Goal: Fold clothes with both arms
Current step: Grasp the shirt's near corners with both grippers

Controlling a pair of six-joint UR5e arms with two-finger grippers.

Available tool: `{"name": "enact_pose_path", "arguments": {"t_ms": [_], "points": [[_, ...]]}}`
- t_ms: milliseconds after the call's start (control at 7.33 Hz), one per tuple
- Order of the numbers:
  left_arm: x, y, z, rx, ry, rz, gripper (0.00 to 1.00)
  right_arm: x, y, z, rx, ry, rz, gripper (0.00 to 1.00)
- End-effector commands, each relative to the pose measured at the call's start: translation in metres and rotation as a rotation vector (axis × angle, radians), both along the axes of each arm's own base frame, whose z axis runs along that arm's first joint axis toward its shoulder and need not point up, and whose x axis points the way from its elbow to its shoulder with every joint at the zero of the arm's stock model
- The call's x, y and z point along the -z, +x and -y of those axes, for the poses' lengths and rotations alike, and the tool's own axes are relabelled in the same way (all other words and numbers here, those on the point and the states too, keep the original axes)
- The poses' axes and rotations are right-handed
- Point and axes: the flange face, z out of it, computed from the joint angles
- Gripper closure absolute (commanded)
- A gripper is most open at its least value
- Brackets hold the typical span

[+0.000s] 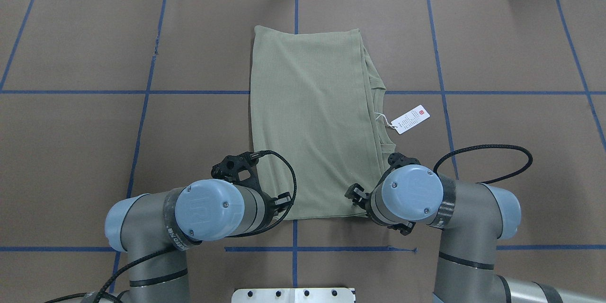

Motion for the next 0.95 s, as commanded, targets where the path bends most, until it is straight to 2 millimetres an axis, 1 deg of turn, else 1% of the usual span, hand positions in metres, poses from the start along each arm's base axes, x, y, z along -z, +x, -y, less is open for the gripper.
{"name": "enact_pose_path", "arguments": {"t_ms": [0,136,273,409,545,682,818], "points": [[0.000,0.000,0.000,0.000,0.000,0.000,1.00,-0.001,-0.005,0.002,0.001,0.000,0.004,0.00],[0.000,0.000,0.001,0.000,0.001,0.002,1.00,0.000,-0.004,0.002,-0.003,-0.001,0.006,0.02],[0.000,0.000,0.001,0.001,-0.001,0.003,1.00,0.003,-0.002,0.003,-0.006,-0.002,0.015,0.38],[-0.002,0.000,0.001,0.000,0.000,0.006,1.00,0.008,0.001,0.003,-0.006,0.003,0.025,0.68],[-0.001,-0.001,0.003,0.005,0.000,0.005,1.00,0.011,0.003,0.004,-0.007,0.007,0.031,0.82],[0.000,-0.001,0.002,0.003,0.000,0.003,1.00,0.011,0.003,0.004,-0.005,0.009,0.031,0.87],[0.000,-0.001,0.002,0.003,0.000,0.003,1.00,0.010,0.002,0.004,-0.004,0.009,0.029,0.95]]}}
